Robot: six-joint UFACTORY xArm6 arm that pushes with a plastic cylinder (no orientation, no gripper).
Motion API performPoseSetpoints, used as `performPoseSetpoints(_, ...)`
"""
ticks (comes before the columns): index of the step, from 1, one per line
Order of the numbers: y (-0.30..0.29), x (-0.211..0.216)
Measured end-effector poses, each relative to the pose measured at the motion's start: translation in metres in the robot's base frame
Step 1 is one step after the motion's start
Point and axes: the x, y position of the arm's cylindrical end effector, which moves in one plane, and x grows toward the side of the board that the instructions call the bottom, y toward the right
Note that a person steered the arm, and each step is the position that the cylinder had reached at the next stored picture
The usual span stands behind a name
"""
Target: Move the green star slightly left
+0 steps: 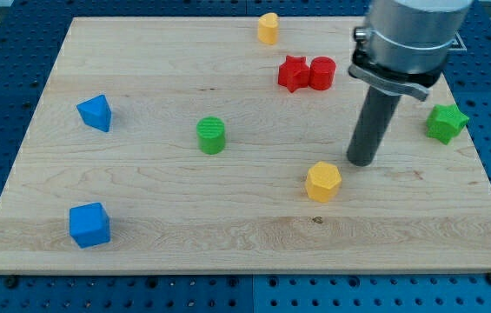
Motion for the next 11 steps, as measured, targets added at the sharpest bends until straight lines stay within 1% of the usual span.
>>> performPoseSetpoints(2, 0.098, 0.016)
performPoseSetpoints(3, 0.142, 0.017)
performPoseSetpoints(5, 0.187, 0.01)
performPoseSetpoints(6, 0.185, -0.018)
performPoseSetpoints(7, 0.143, -0.04)
performPoseSetpoints(8, 0.127, -0.054)
performPoseSetpoints(10, 0.127, -0.054)
performPoseSetpoints(11, 0.109, -0.054)
